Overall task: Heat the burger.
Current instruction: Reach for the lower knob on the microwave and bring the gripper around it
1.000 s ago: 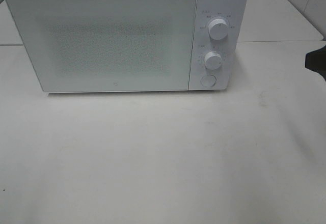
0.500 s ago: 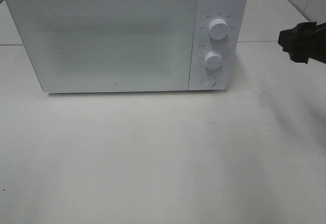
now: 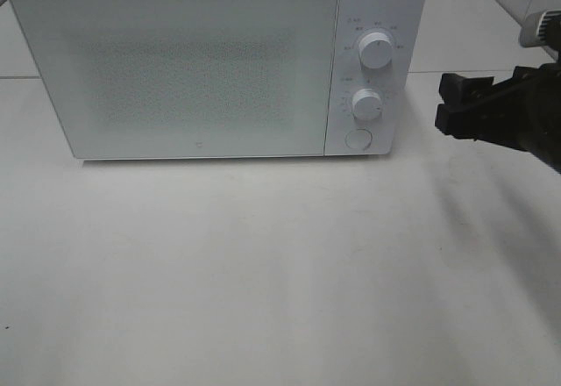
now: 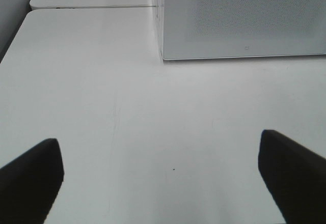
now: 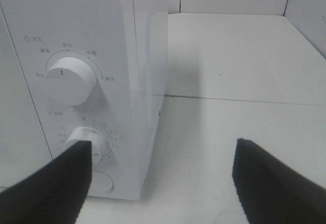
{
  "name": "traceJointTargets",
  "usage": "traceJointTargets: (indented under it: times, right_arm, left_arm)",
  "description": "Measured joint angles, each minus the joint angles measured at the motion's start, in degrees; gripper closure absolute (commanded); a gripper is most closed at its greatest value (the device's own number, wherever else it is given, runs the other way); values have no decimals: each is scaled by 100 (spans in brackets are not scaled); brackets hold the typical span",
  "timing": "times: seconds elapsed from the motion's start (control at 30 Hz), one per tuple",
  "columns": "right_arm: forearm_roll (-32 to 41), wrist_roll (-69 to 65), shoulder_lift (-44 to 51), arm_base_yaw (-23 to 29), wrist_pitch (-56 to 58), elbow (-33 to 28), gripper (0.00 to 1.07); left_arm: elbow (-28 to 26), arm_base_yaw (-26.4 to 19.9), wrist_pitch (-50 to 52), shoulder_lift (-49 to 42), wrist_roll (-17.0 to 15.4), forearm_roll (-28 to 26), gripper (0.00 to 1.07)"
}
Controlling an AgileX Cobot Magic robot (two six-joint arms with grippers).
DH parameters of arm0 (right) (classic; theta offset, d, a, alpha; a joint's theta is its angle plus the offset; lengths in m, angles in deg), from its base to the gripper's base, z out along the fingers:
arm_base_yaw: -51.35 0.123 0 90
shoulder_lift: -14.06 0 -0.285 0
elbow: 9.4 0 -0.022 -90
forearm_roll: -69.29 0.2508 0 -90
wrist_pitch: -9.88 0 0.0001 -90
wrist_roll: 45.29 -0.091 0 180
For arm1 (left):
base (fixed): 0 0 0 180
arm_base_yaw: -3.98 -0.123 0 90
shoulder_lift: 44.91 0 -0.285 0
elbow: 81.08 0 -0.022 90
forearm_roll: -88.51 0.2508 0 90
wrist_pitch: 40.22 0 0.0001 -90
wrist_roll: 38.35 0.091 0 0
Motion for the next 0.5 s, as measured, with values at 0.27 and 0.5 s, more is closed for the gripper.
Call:
traceJointTargets:
  times: [0.27,0.5]
  right_arm:
    - [1134,401,-682,877,-1060,-46,34]
    - [1684,424,-1043,1461,-1719,-40,34]
  left_arm:
    - [0,0,0,0,0,0,9]
    - [0,0,0,0,0,0,9]
